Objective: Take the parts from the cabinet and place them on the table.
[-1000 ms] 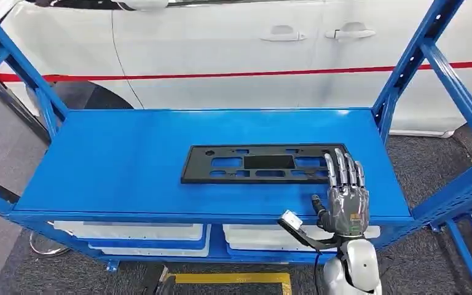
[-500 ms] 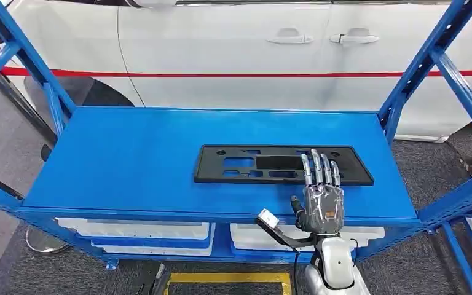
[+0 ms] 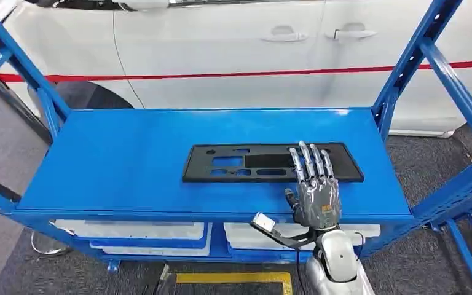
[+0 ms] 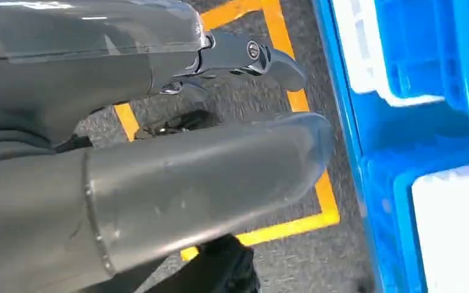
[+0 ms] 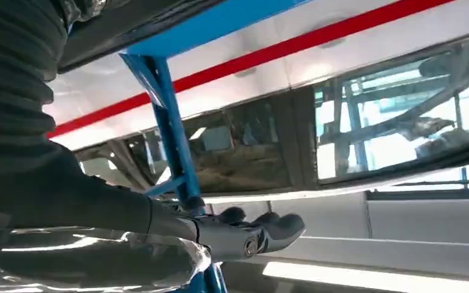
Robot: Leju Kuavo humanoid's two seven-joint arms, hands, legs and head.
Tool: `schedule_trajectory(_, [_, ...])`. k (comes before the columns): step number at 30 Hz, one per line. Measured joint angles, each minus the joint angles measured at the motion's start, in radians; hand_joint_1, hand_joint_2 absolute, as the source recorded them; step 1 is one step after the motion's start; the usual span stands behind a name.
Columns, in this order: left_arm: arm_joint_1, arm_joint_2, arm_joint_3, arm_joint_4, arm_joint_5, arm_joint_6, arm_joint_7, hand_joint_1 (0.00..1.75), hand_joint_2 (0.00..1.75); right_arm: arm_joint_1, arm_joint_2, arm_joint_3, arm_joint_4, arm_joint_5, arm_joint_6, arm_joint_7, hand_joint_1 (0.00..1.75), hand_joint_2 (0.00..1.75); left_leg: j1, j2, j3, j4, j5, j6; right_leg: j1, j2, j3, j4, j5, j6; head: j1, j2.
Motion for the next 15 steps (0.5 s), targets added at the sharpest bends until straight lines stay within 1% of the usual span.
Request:
schedule_trajectory(1, [0.001,0.0,0.0,0.0,0.0,0.0,0.0,0.0,0.0,0.001,0.002,-0.001,0.0,0.0,0.0,-0.002,0.0,1.75,0.001,0.0,-0.038,0.082,-0.033,-0.003,0.001,0.0,-0.002,0.0,0.0,0.0,0.0,0.0])
schedule_trajectory(2, [0.003,0.0,0.0,0.0,0.0,0.0,0.0,0.0,0.0,0.001,0.003,-0.001,0.0,0.002,0.0,-0.003,0.0,1.75,0.002,0.0,-0.063,0.134,-0.044,-0.004,0.002,-0.001,-0.003,0.001,0.0,0.0,0.0,0.0])
schedule_trajectory(3, [0.004,0.0,0.0,0.0,0.0,0.0,0.0,0.0,0.0,0.001,0.005,-0.002,0.002,0.004,0.0,-0.002,0.0,1.75,0.002,0.0,-0.063,0.134,-0.03,-0.003,0.002,0.0,-0.002,0.001,0.0,0.0,0.0,0.0])
schedule_trajectory(4, [0.004,0.0,-0.001,0.0,0.0,0.0,0.0,0.0,0.0,0.0,0.007,0.0,0.005,0.006,0.001,0.009,0.0,1.75,0.002,0.0,-0.041,0.086,0.005,0.0,0.003,0.0,-0.002,0.002,0.0,0.0,0.0,0.0])
schedule_trajectory(5, [0.003,0.0,-0.002,0.0,0.0,0.0,0.0,0.0,0.0,-0.002,0.006,0.005,0.01,0.006,0.001,0.019,0.0,1.75,0.002,0.0,0.004,0.0,0.052,0.006,0.004,0.001,0.0,0.002,0.0,0.0,0.0,0.0])
schedule_trajectory(6, [0.001,0.0,-0.004,0.0,0.0,0.0,0.0,0.0,0.0,-0.003,0.006,0.016,0.016,0.007,0.001,0.032,0.0,1.75,0.0,0.0,0.053,-0.102,0.098,0.015,0.005,0.001,0.002,0.002,0.0,0.0,0.0,0.0])
schedule_trajectory(7, [-0.001,0.0,-0.004,0.0,0.0,0.0,0.0,0.0,0.0,-0.005,0.006,0.022,0.019,0.007,0.001,0.04,0.0,1.75,-0.004,0.0,0.083,-0.174,0.103,0.027,0.004,0.001,0.001,0.002,0.0,0.001,0.0,0.0])
schedule_trajectory(8, [-0.003,0.001,-0.005,0.0,0.0,0.0,0.0,0.0,0.0,-0.007,0.005,0.029,0.024,0.007,0.001,0.063,0.0,1.75,-0.009,0.002,0.085,-0.181,0.1,0.029,0.008,0.001,-0.002,0.002,0.001,0.008,0.0,0.0])
schedule_trajectory(10, [-0.003,0.001,-0.006,0.0,0.001,0.0,0.0,0.0,0.0,-0.013,-0.007,0.062,0.039,0.007,0.001,0.129,0.0,1.75,-0.014,0.0,0.082,-0.182,0.102,0.032,0.003,-0.001,-0.003,-0.002,0.004,0.021,0.0,0.0])
schedule_trajectory(11, [-0.002,0.001,-0.006,0.0,0.003,0.0,0.0,0.0,0.0,-0.015,-0.014,0.077,0.045,0.007,0.001,0.15,0.0,1.75,-0.015,0.0,0.083,-0.185,0.105,0.036,0.003,-0.001,0.0,-0.008,0.007,0.027,0.0,0.0])
schedule_trajectory(12, [-0.002,0.001,-0.007,0.0,0.004,0.0,0.0,0.0,0.0,-0.019,-0.022,0.09,0.051,0.007,0.001,0.177,0.0,1.75,-0.004,0.0,0.095,-0.205,0.117,0.046,0.01,-0.002,0.001,-0.008,0.005,0.035,0.0,0.0])
schedule_trajectory(13, [-0.003,0.0,-0.008,0.0,0.005,0.002,0.0,0.0,0.0,-0.023,-0.036,0.104,0.061,0.008,0.001,0.206,0.0,1.75,-0.004,0.003,0.1,-0.215,0.124,0.047,0.006,-0.001,-0.002,0.008,-0.006,0.037,0.001,0.0])
schedule_trajectory(14, [-0.005,0.0,-0.01,0.0,0.005,0.003,-0.001,0.0,0.0,-0.031,-0.051,0.122,0.072,0.008,0.001,0.237,0.0,1.75,-0.003,0.004,0.099,-0.217,0.126,0.054,0.007,-0.001,-0.025,0.055,-0.041,0.039,0.001,0.0])
schedule_trajectory(15, [-0.005,0.0,-0.011,0.0,0.006,0.004,-0.001,0.0,0.0,-0.038,-0.068,0.148,0.087,0.008,0.001,0.272,0.0,1.75,-0.003,0.004,0.098,-0.216,0.126,0.055,0.006,-0.001,-0.062,0.131,-0.083,0.043,0.001,0.0])
